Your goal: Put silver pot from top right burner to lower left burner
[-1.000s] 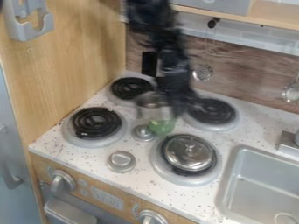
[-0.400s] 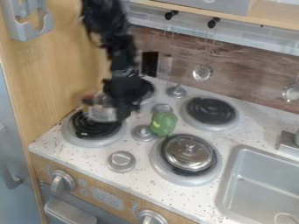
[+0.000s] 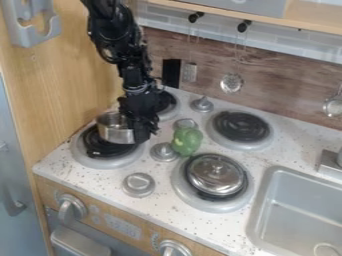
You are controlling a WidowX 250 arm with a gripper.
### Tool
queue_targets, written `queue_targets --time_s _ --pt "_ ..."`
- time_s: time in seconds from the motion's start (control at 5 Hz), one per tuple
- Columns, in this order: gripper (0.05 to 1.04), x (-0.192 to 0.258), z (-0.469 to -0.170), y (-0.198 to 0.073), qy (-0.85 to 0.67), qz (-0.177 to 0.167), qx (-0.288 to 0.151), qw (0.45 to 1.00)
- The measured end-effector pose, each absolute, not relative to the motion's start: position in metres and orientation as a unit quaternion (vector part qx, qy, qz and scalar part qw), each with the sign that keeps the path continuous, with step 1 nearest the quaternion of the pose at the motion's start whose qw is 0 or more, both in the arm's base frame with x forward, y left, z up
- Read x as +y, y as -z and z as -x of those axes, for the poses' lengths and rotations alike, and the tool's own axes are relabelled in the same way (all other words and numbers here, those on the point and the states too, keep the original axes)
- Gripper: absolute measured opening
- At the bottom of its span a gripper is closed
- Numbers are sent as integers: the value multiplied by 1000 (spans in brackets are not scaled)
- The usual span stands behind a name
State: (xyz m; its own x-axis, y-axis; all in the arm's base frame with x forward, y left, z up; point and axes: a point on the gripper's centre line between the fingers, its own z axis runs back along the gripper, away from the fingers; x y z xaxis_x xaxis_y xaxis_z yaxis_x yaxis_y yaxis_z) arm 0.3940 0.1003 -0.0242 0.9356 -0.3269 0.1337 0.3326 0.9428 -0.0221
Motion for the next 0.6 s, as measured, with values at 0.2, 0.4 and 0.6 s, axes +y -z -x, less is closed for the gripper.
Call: queue_targets --time_s 0.2,0.4,0.6 --pt "65 107 -390 29 127 38 -45 990" --pt "83 125 -383 29 79 39 -39 995" --pt "247 133 -368 36 48 54 -27 997"
